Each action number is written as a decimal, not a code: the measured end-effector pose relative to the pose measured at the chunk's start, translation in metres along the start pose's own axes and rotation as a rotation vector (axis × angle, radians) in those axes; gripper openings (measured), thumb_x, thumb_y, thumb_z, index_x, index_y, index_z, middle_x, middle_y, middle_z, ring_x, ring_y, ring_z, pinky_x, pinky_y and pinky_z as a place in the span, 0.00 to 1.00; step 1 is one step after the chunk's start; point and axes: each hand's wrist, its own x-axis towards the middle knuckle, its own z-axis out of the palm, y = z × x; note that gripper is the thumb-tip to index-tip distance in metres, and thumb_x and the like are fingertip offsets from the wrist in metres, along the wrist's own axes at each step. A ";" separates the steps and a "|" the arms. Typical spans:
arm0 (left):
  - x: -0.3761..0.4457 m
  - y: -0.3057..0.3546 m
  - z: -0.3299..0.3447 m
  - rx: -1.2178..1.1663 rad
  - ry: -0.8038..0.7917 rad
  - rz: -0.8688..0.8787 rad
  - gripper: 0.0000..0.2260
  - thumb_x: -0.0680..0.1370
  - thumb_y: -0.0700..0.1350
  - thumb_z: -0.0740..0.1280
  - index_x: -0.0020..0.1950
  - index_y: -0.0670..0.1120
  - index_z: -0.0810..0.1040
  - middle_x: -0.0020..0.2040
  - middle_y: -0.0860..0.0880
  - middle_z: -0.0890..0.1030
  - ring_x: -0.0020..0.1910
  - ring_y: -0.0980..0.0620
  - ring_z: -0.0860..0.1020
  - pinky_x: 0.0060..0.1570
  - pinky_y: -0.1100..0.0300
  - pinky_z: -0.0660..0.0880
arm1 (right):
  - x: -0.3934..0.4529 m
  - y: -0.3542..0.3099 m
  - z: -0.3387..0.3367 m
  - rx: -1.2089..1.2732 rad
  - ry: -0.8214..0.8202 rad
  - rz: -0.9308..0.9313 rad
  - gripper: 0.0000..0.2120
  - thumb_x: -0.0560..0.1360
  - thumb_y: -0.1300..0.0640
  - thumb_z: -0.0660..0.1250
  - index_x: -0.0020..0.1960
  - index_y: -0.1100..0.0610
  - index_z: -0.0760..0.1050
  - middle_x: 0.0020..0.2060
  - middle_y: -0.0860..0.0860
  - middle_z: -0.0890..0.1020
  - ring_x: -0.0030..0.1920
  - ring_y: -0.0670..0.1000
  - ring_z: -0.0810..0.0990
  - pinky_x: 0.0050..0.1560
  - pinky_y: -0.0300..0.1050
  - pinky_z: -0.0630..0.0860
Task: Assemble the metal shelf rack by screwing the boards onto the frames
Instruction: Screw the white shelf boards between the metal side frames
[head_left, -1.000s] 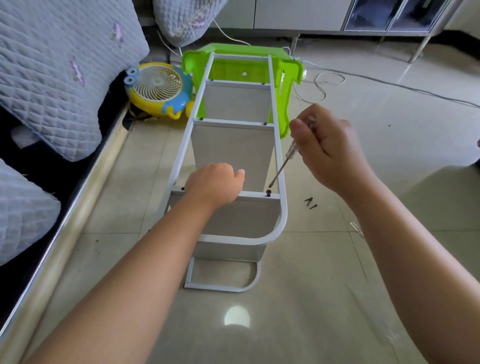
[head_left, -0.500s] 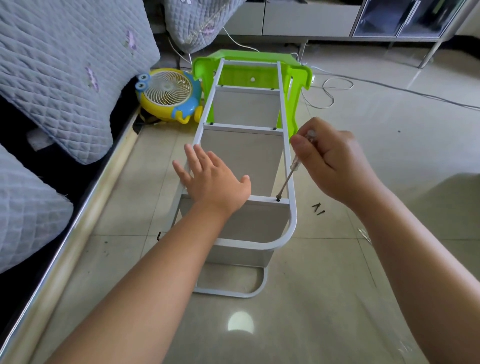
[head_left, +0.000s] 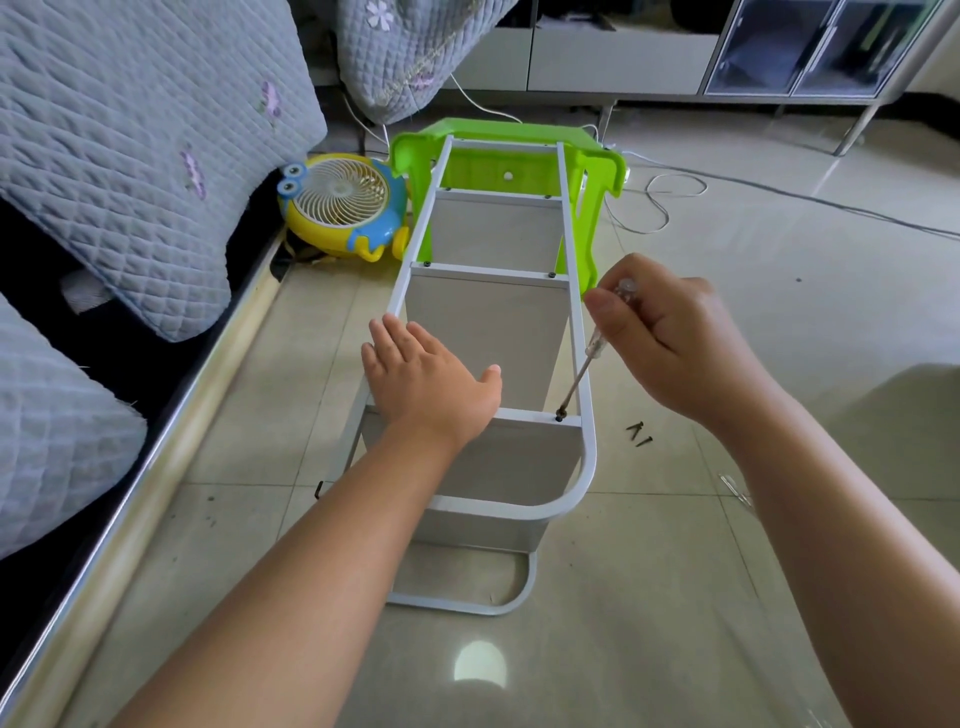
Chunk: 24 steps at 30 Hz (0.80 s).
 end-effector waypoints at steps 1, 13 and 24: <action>0.000 0.000 0.000 0.000 -0.006 0.004 0.39 0.78 0.62 0.52 0.75 0.35 0.43 0.76 0.37 0.43 0.75 0.41 0.40 0.73 0.49 0.41 | 0.000 -0.001 -0.001 -0.002 -0.013 -0.005 0.16 0.74 0.50 0.54 0.40 0.62 0.72 0.26 0.31 0.74 0.27 0.33 0.71 0.29 0.22 0.63; 0.005 -0.011 -0.002 0.005 -0.003 0.030 0.39 0.77 0.64 0.51 0.75 0.37 0.43 0.77 0.40 0.45 0.76 0.44 0.43 0.73 0.52 0.45 | 0.003 -0.011 -0.014 0.016 -0.214 0.035 0.09 0.71 0.45 0.53 0.36 0.47 0.65 0.21 0.41 0.74 0.32 0.53 0.75 0.27 0.37 0.66; 0.006 -0.013 0.000 0.016 0.000 0.030 0.39 0.78 0.63 0.52 0.76 0.38 0.42 0.77 0.41 0.43 0.76 0.45 0.42 0.73 0.52 0.44 | 0.016 -0.025 -0.019 -0.365 -0.235 0.212 0.22 0.74 0.48 0.64 0.27 0.57 0.61 0.21 0.52 0.64 0.25 0.51 0.62 0.31 0.45 0.64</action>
